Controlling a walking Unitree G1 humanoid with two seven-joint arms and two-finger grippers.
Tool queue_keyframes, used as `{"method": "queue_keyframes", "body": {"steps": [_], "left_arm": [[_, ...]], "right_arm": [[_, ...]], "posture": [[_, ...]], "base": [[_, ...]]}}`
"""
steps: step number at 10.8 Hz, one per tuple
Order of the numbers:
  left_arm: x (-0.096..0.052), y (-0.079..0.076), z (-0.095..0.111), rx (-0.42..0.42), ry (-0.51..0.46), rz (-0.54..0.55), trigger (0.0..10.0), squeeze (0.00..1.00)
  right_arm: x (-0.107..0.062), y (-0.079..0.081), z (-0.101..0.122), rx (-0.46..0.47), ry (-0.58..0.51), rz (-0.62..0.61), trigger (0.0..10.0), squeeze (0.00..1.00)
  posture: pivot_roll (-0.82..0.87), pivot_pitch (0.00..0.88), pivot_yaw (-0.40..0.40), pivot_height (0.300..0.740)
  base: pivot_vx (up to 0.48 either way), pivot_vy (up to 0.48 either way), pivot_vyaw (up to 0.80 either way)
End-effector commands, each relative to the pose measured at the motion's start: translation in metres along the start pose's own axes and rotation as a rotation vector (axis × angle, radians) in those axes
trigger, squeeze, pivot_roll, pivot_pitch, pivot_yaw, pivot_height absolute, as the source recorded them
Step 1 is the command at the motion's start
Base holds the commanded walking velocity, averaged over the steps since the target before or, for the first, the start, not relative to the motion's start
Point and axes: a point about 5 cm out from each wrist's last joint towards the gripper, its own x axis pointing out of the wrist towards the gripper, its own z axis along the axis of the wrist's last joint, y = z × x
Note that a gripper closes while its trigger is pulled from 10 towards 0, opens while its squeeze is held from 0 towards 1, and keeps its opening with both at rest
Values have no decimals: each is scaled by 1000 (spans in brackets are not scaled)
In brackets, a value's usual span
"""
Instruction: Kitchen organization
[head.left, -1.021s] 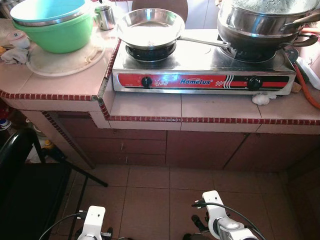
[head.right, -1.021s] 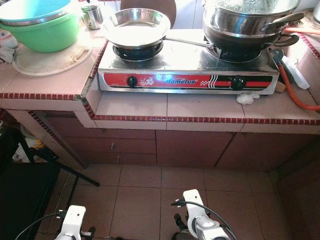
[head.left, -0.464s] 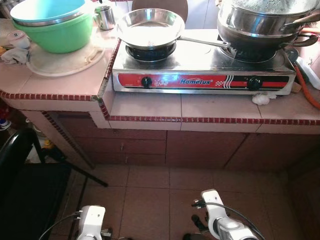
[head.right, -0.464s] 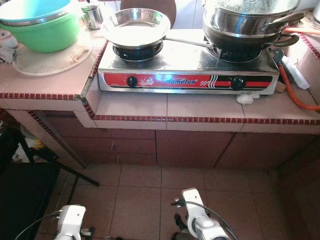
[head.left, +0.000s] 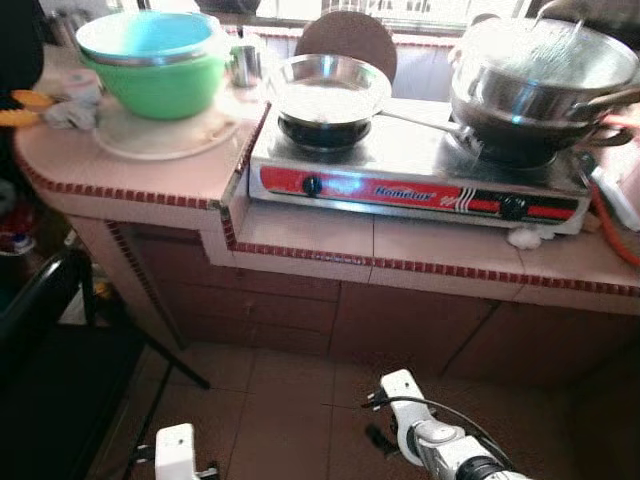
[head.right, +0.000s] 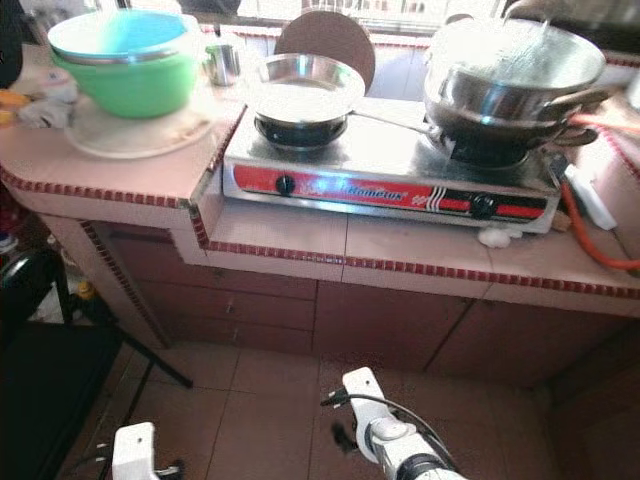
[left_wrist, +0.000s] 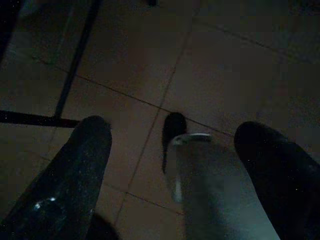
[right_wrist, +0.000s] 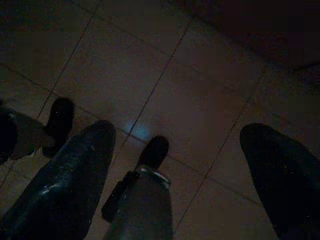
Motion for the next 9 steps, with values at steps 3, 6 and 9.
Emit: {"method": "queue_keyframes", "body": {"steps": [3, 6, 9], "left_arm": [[0, 0, -1, 70, 11, -22, 10000, 0], [1, -4, 5, 214, 6, -74, 10000, 0], [1, -22, 12, 226, -8, -177, 10000, 0]], "right_arm": [[-1, -4, -5, 30, 13, -26, 10000, 0], [-6, -24, -23, 122, 30, -96, 10000, 0], [-10, -39, -31, 203, 22, -141, 10000, 0]], "posture": [[78, 3, -2, 740], [9, 23, 66, 740], [-49, 57, 73, 740]], "base": [[0, 0, 0], [0, 0, 0], [0, 0, 0]]}}
